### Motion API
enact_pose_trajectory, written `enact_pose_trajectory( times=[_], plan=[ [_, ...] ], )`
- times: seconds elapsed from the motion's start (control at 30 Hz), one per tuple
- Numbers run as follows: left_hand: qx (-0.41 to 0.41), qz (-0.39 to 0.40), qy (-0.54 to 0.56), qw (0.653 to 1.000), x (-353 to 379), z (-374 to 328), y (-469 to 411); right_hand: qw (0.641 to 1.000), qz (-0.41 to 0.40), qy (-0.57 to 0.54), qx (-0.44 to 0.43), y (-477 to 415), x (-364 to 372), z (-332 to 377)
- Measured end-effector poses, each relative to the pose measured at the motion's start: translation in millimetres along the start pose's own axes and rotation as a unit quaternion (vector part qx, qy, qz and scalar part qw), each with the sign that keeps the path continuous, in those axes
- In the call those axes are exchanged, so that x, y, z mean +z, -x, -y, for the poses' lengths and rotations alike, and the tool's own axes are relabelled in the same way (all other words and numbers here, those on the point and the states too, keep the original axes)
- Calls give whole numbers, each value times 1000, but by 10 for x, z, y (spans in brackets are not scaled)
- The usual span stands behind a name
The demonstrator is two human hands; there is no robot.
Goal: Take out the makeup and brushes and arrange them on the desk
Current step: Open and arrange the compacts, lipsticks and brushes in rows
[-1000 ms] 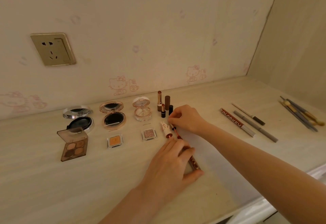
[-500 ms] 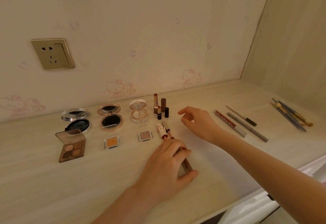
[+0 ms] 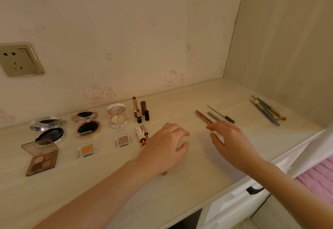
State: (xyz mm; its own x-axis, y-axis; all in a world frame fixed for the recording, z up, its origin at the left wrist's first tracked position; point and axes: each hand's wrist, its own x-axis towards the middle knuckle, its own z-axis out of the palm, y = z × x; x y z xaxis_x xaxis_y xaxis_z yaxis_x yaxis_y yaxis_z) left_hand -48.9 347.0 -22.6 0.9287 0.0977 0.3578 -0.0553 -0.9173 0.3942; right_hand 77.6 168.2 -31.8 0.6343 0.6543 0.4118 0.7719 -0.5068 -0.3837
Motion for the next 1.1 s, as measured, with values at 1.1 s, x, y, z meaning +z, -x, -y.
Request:
enact_pose_trajectory(
  times=[1.1],
  plan=[
    [-220, -32, 218, 950, 557, 117, -1287, 993, -35, 95, 54, -100, 32, -315]
  ],
)
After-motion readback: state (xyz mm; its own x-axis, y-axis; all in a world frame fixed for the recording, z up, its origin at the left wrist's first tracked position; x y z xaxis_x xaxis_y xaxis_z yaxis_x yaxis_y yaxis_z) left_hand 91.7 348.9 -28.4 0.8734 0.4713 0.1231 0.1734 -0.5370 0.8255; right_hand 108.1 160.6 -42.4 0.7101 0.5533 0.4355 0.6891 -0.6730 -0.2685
